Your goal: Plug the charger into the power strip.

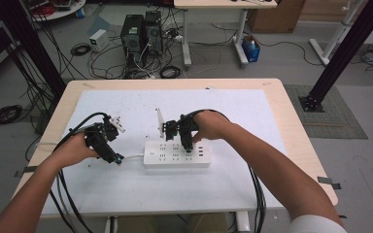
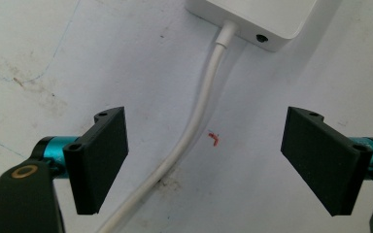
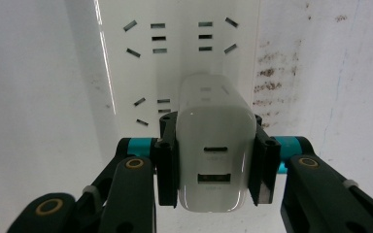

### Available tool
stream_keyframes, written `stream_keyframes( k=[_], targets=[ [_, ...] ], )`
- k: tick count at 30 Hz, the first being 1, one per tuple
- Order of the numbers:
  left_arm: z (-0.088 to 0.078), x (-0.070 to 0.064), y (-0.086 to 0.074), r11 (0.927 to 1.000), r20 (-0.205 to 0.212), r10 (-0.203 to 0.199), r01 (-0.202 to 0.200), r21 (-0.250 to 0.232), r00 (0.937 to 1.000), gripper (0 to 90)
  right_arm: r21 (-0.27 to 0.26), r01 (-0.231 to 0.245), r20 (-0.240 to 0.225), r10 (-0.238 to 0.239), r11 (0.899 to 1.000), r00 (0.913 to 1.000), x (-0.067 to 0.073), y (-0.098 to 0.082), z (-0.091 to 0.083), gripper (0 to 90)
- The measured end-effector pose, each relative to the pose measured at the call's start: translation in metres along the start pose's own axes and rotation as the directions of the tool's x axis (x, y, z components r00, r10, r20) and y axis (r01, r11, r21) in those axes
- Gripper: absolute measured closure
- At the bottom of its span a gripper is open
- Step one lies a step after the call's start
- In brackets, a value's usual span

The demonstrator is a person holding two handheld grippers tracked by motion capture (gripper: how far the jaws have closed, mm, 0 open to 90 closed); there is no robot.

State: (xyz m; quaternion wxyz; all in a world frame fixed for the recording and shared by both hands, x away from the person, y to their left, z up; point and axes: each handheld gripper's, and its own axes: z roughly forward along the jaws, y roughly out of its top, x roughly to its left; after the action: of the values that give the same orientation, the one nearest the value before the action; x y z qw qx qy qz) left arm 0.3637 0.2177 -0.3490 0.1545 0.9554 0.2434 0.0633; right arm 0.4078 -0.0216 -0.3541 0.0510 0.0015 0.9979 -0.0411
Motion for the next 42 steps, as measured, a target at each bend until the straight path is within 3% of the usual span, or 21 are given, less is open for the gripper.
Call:
stream_keyframes(
  k=[1, 6, 10, 12, 14, 17, 21, 23, 24, 26, 30, 31, 32, 34, 35, 38, 42],
  targets=[
    [0.0, 0.0, -0.001, 1.0, 0.0, 0.006, -0.006, 0.004, 1.0, 17.4, 0.03, 0.006, -0.015, -0.006, 1.0, 0.9999, -0.002, 0.002, 0.006, 62.8],
    [0.003, -0.001, -0.001, 1.0, 0.006, -0.004, 0.004, -0.002, 1.0, 17.4, 0.015, 0.003, -0.038, -0.002, 1.0, 0.9993, -0.007, -0.001, 0.007, 62.8],
    [0.002, -0.001, -0.001, 1.0, 0.009, 0.0, 0.0, -0.003, 1.0, 17.4, 0.007, -0.027, -0.082, 0.028, 1.0, 0.9962, -0.013, -0.002, 0.007, 62.9],
    [0.002, -0.001, -0.001, 1.0, 0.006, -0.005, 0.005, -0.005, 1.0, 17.4, 0.0, -0.01, -0.084, 0.01, 1.0, 0.9964, -0.015, -0.002, 0.008, 62.9],
    [0.002, -0.001, -0.002, 1.0, 0.006, -0.003, 0.003, -0.006, 1.0, 17.4, 0.005, -0.015, -0.067, 0.015, 1.0, 0.9977, -0.012, -0.001, 0.008, 62.9],
    [0.001, -0.001, -0.002, 0.9999, 0.006, -0.011, 0.011, -0.012, 0.9999, 17.4, 0.024, 0.018, 0.004, -0.018, 1.0, 0.9998, 0.001, 0.0, 0.009, 62.9],
    [0.002, -0.002, -0.001, 0.9999, 0.007, -0.006, 0.006, -0.016, 1.0, 17.4, 0.03, 0.019, 0.034, -0.02, 0.999, 0.9992, 0.006, 0.001, 0.01, 63.0],
    [0.001, -0.001, 0.0, 0.9999, 0.007, 0.014, -0.014, -0.002, 0.9999, 17.4, 0.035, 0.02, 0.023, -0.021, 0.999, 0.9995, 0.004, 0.003, 0.01, 62.9],
    [0.002, -0.003, 0.0, 0.9994, 0.011, -0.017, 0.017, -0.03, 0.9998, 17.4, 0.031, 0.025, 0.012, -0.026, 0.999, 0.9996, 0.002, 0.004, 0.011, 62.9],
    [0.002, -0.003, 0.001, 0.9995, 0.013, -0.015, 0.015, -0.026, 0.9998, 17.4, 0.021, 0.013, -0.053, -0.012, 1.0, 0.9985, -0.009, 0.004, 0.012, 62.9],
    [0.002, -0.001, 0.0, 0.9999, 0.017, -0.005, 0.005, -0.013, 0.9998, 17.4, 0.01, 0.001, -0.107, 0.0, 1.0, 0.9942, -0.017, 0.003, 0.013, 62.8],
    [0.003, -0.002, 0.0, 0.9988, 0.016, -0.033, 0.033, -0.036, 0.9993, 17.4, 0.002, 0.013, -0.106, -0.013, 1.0, 0.9943, -0.018, 0.002, 0.013, 62.8],
    [0.002, 0.0, 0.0, 0.9998, 0.016, -0.011, 0.011, -0.015, 0.9998, 17.4, -0.007, 0.013, -0.102, -0.014, 1.0, 0.9947, -0.018, 0.001, 0.014, 62.8],
    [0.003, 0.0, 0.0, 0.9998, 0.015, -0.011, 0.012, -0.015, 0.9998, 17.4, -0.013, -0.001, -0.097, 0.0, 1.0, 0.9953, -0.016, 0.0, 0.013, 62.8],
    [0.003, -0.001, 0.0, 0.9993, 0.015, -0.025, 0.025, -0.027, 0.9996, 17.4, -0.02, 0.004, -0.085, -0.006, 1.0, 0.9964, -0.014, 0.0, 0.014, 62.8],
    [0.003, 0.0, 0.0, 0.9998, 0.011, -0.013, 0.013, -0.016, 0.9999, 17.4, -0.012, 0.027, -0.011, -0.027, 1.0, 0.9996, -0.001, 0.0, 0.014, 62.8],
    [0.004, -0.001, 0.001, 0.9998, 0.012, -0.009, 0.009, -0.016, 0.9999, 17.4, -0.019, 0.023, -0.012, -0.023, 1.0, 0.9997, -0.001, -0.001, 0.014, 62.8]
  ],
)
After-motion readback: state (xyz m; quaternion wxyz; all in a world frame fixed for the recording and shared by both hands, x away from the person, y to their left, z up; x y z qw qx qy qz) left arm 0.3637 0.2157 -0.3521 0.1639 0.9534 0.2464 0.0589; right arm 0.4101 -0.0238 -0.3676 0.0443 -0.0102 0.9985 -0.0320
